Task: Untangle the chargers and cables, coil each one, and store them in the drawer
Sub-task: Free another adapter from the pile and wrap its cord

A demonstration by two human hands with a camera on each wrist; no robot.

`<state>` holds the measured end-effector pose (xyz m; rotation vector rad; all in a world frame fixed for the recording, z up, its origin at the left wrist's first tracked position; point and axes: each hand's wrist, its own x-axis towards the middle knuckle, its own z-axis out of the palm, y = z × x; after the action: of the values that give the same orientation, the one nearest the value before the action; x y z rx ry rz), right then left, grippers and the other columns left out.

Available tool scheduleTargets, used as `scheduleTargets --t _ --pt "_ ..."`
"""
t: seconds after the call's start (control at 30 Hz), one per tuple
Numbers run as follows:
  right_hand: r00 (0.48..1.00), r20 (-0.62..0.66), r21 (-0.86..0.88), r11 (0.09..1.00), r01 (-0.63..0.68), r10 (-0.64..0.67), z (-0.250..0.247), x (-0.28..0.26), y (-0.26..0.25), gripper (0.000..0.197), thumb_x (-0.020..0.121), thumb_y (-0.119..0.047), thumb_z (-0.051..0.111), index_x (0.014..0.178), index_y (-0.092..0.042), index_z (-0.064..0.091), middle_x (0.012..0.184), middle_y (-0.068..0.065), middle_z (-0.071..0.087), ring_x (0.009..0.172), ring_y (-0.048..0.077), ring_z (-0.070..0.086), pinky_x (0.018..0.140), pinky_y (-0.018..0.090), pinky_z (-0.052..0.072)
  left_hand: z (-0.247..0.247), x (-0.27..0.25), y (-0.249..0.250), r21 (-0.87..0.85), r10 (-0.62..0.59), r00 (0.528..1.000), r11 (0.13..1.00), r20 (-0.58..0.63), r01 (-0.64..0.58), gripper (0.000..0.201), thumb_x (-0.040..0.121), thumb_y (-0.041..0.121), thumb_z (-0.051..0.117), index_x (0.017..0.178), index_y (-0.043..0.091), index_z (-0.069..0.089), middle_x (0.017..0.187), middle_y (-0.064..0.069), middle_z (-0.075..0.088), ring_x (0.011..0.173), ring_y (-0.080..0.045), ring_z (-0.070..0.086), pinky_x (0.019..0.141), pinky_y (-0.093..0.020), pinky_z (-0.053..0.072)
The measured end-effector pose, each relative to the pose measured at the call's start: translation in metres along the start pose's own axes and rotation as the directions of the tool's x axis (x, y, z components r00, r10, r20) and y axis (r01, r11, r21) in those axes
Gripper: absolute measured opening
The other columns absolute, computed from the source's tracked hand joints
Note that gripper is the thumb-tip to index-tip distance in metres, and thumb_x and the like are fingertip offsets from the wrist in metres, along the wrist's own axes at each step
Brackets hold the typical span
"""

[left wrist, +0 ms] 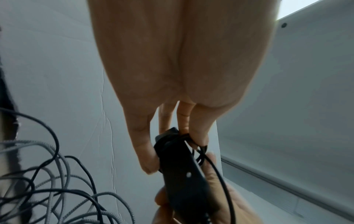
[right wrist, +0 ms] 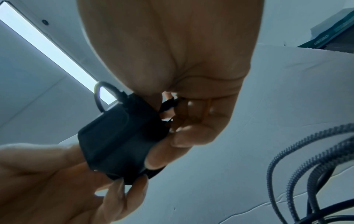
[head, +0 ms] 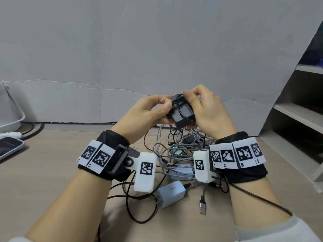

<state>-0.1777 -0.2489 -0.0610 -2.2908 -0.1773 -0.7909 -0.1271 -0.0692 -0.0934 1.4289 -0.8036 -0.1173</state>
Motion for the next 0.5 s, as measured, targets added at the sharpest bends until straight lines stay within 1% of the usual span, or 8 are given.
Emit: scheduleTargets --t 0.07,0.13,0.2,0.27,0.33,0.37,0.4,0.5 --pt "0.997 0.074 0.034 0.999 -0.002 -0.001 -0.005 0.0 0.001 0.033 0.104 -0.044 0.048 0.096 -0.012 0.054 0.069 0.005 0.066 0.06 0.024 0.067 0.056 0.041 0.055 0.0 0.001 0.002 0.098 0.025 0.999 0.995 -0.043 -0.02 0.016 0.102 0.02 0.056 0.087 0.013 0.06 0.142 -0.002 0.056 0.1 -0.021 0.072 0.088 -0.032 0.057" --pt "0.981 0.192 0.082 0.996 -0.045 0.028 -0.009 -0.001 0.004 0.028 0.103 -0.04 0.051 0.096 -0.013 0.054 0.07 0.009 0.067 0.058 0.029 0.066 0.056 0.045 0.058 0.001 0.002 0.005 0.311 0.075 0.991 0.95 -0.11 -0.037 0.013 0.101 0.019 0.057 0.09 0.015 0.06 0.147 0.003 0.047 0.091 -0.017 0.074 0.084 -0.025 0.057" --pt "0.965 0.258 0.004 0.999 -0.046 0.043 -0.012 0.0 0.007 0.021 0.102 -0.036 0.055 0.092 -0.017 0.057 0.084 0.009 0.066 0.073 0.029 0.066 0.066 0.049 0.058 0.001 0.003 0.007 0.484 0.118 0.984 0.874 -0.137 -0.037 0.011 0.101 0.017 0.058 0.091 0.018 0.061 0.148 0.008 0.041 0.08 -0.012 0.073 0.081 -0.019 0.055" --pt "0.964 0.264 -0.187 0.982 0.009 0.042 -0.015 -0.001 0.01 0.018 0.1 -0.037 0.057 0.088 -0.024 0.057 0.096 0.003 0.057 0.09 0.021 0.054 0.079 0.037 0.045 0.003 0.004 0.006 0.562 0.121 0.983 0.826 -0.136 -0.024 0.012 0.1 0.016 0.06 0.089 0.02 0.061 0.147 0.009 0.042 0.078 -0.01 0.071 0.083 -0.019 0.053" --pt "0.971 0.234 -0.287 0.958 0.029 0.041 -0.017 -0.002 0.006 0.015 0.1 -0.04 0.057 0.091 -0.028 0.058 0.103 -0.001 0.044 0.104 0.015 0.04 0.087 0.029 0.031 0.004 0.003 0.004 0.585 0.091 0.987 0.811 -0.132 0.004 0.013 0.098 0.015 0.063 0.087 0.021 0.062 0.145 0.006 0.047 0.084 -0.014 0.071 0.088 -0.026 0.054" --pt "0.976 0.216 -0.287 0.957 0.038 0.026 -0.017 -0.003 0.004 0.014 0.1 -0.04 0.056 0.093 -0.028 0.058 0.102 -0.003 0.043 0.103 0.013 0.038 0.086 0.028 0.029 0.004 0.002 0.003 0.581 0.073 0.989 0.814 -0.128 0.015 0.014 0.097 0.015 0.064 0.085 0.022 0.062 0.143 0.005 0.051 0.087 -0.016 0.071 0.09 -0.031 0.055" --pt "0.981 0.194 -0.261 0.964 0.052 0.0 -0.017 -0.003 0.002 0.014 0.1 -0.039 0.056 0.093 -0.028 0.059 0.097 -0.004 0.045 0.098 0.012 0.041 0.082 0.027 0.03 0.004 0.002 0.003 0.57 0.06 0.991 0.822 -0.118 0.018 0.015 0.096 0.015 0.066 0.084 0.023 0.062 0.14 0.005 0.054 0.089 -0.016 0.071 0.091 -0.034 0.055" --pt "0.988 0.105 -0.085 0.989 0.12 -0.111 -0.011 -0.002 -0.003 0.017 0.101 -0.033 0.058 0.089 -0.021 0.061 0.079 -0.008 0.058 0.073 0.007 0.05 0.066 0.027 0.036 0.005 0.0 0.006 0.546 0.063 0.995 0.838 -0.08 -0.009 0.017 0.095 0.016 0.068 0.082 0.024 0.061 0.131 0.01 0.062 0.089 -0.013 0.072 0.091 -0.042 0.056"
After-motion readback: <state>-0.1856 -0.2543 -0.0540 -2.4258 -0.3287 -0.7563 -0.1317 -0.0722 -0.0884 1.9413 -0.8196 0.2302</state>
